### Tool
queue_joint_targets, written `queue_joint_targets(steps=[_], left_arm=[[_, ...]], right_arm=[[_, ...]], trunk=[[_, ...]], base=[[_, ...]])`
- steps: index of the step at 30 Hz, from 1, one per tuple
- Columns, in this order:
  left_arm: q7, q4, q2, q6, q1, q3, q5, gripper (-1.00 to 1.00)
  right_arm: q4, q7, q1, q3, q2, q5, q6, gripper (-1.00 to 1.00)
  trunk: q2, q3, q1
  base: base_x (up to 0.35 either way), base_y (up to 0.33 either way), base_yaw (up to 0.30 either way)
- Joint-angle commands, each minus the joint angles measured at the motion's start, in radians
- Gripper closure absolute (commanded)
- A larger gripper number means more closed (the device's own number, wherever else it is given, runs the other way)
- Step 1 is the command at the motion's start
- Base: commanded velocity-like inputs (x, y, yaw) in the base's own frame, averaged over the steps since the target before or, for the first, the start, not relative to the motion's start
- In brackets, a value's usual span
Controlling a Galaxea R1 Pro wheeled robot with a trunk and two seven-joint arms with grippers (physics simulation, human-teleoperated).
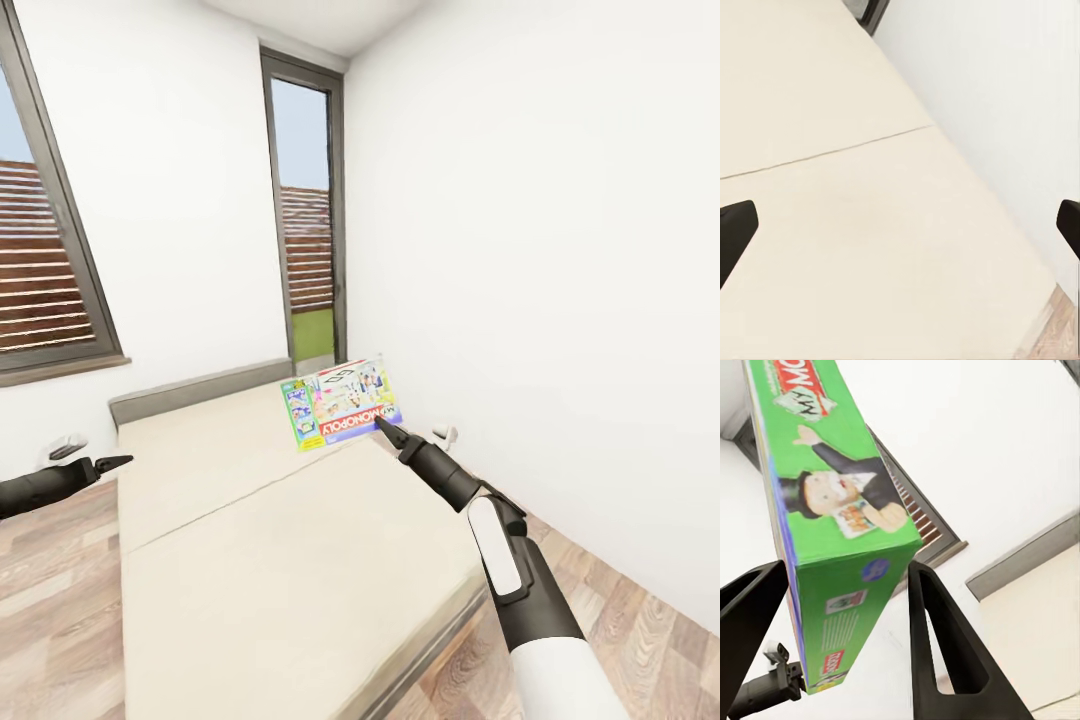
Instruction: Put all the toys in the child's room - the three board games (two on the bed and one on the table), the two jigsaw puzzles on the table, and the tennis ball on the table - inside the toy box on the table in the child's room.
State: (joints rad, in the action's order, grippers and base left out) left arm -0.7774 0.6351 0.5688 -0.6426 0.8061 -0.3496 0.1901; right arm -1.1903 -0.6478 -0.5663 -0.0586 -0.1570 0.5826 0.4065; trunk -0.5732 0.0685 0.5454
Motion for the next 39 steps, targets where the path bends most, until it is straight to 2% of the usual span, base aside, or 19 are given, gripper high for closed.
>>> queue_joint_targets(steps=[1, 39], left_arm=[[-0.002, 0.0, 0.0, -0.006, 0.001, -0.002, 0.003, -1.0], [-0.002, 0.0, 0.0, -0.006, 0.0, -0.002, 0.003, -1.0]], right_arm=[[0.0, -0.003, -0.001, -0.003, -0.001, 0.009, 0.009, 1.0], [0.001, 0.003, -0.001, -0.004, 0.001, 0.009, 0.008, 1.0]], trunk=[[-0.002, 0.001, 0.0], [-0.002, -0.033, 0.0]], base=[[0.0, 0.0, -0.256], [0.0, 0.0, -0.255]])
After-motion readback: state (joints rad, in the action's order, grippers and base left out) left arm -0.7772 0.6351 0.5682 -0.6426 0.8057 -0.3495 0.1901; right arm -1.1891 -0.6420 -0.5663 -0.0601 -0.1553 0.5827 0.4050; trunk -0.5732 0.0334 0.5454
